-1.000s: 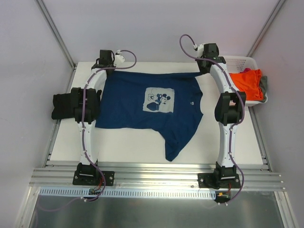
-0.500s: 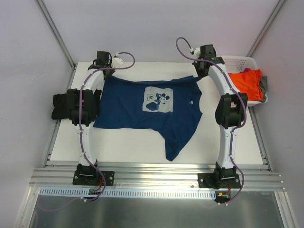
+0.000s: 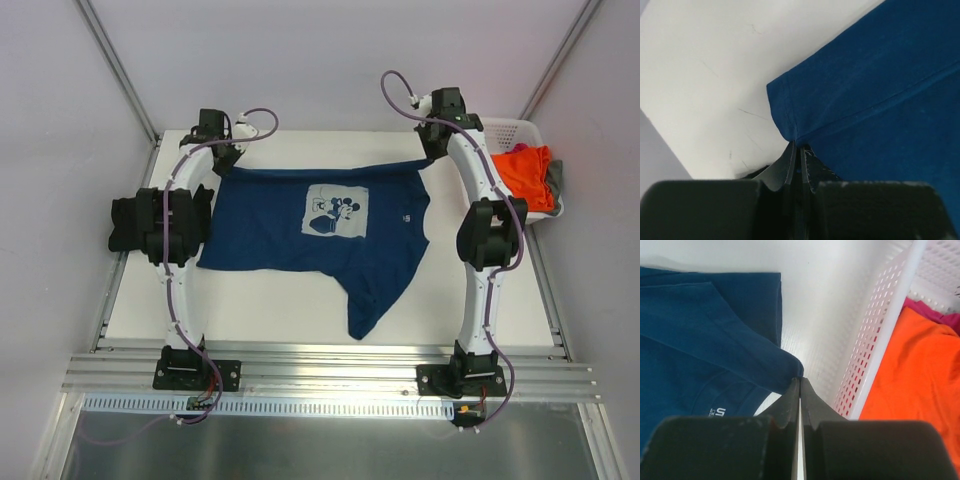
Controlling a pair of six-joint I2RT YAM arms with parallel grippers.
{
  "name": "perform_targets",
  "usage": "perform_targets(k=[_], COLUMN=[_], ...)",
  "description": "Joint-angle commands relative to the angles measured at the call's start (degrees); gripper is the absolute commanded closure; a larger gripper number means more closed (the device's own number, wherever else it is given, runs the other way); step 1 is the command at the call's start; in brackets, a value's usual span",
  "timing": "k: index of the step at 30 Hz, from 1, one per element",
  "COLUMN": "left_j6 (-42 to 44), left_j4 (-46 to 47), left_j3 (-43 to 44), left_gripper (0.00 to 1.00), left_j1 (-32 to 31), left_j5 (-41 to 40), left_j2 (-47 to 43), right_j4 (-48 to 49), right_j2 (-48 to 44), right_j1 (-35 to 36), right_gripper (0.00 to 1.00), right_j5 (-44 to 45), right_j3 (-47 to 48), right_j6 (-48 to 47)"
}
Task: Fold and stack the t-shirts
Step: Flatten out the tshirt
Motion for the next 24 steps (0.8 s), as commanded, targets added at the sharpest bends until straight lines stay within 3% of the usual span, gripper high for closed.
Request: perform_targets(k=[1,9,12,18,24], left_j6=[-6.5,-9.7,-10.1,-9.7,-11.0], left_j4=[-3.5,-5.9,-8.8,-9.3,-9.4], left_j3=[0.7,1.3,3.8,6.8,6.1], left_gripper=[1.00,1.00,1.00,1.00,1.00], left_j1=[0.5,0.0,-0.3,-0.6,-1.0], left_j5=[5.2,11.7,15.1,15.4,14.8], left_j2=[-7.3,-16.5,-19.4,-25.1,-33.1], right_j4=[-2.6,-3.4,-4.1,-12.5,-13.2], right_j2=[-4.1,-12.0,-19.3,-28.8,-39.5], right_j1=[-0.5,-5.1,-6.4,-8.9,-11.7], right_gripper=[1.00,1.00,1.00,1.00,1.00], right_j5=[0.7,4.6,4.3,4.1,1.3], right_j3=[0.3,0.6,-2.8,0.4,-1.0], right_j6=[1.9,2.4,3.7,9.4,8.8])
